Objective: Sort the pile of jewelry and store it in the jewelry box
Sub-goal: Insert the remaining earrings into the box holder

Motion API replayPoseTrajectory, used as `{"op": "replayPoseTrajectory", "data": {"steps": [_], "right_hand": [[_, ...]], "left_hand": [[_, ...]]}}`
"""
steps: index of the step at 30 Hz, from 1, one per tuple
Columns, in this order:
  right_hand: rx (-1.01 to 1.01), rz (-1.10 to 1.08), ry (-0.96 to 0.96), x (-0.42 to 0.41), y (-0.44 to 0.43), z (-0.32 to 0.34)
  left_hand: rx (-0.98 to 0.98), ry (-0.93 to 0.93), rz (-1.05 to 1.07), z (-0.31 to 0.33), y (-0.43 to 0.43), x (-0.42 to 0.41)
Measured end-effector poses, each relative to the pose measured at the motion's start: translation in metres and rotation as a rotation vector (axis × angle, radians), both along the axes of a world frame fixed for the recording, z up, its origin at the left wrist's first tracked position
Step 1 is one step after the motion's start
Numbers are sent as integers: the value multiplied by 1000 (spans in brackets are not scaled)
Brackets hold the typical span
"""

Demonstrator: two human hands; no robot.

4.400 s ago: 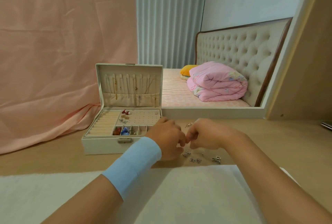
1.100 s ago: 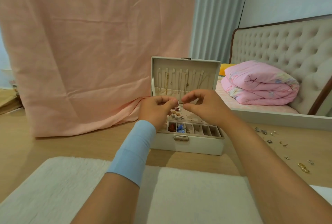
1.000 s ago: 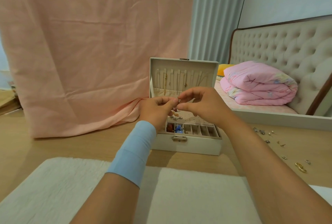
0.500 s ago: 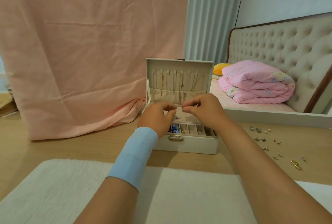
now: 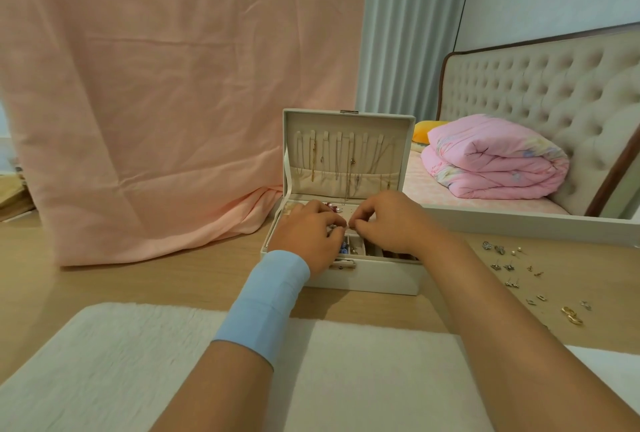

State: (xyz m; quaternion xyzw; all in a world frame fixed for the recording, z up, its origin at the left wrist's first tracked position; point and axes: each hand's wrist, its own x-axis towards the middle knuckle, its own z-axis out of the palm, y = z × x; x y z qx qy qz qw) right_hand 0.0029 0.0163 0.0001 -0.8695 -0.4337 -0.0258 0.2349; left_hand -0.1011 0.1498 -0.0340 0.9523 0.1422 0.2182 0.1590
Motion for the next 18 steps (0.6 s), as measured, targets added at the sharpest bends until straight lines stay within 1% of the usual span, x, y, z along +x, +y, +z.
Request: {"op": "replayPoseTrajectory", "data": {"steps": [2,6,11,15,18], "right_hand": [[23,-2,42,1,-2,2],[1,10,76,0,-5,2],[112,3,67,4,-36,11],[45,-14,83,4,-88,20],[-63,-36,124,3,-128,18]], "left_hand": [[2,-15,2,-1,0,1],[-29,-40,-4,-1,1,1],[-75,-133,-8,9,-9,0],[-83,-213,-105,17,-39,5],[-30,-186,-217,16,-77,8]]}}
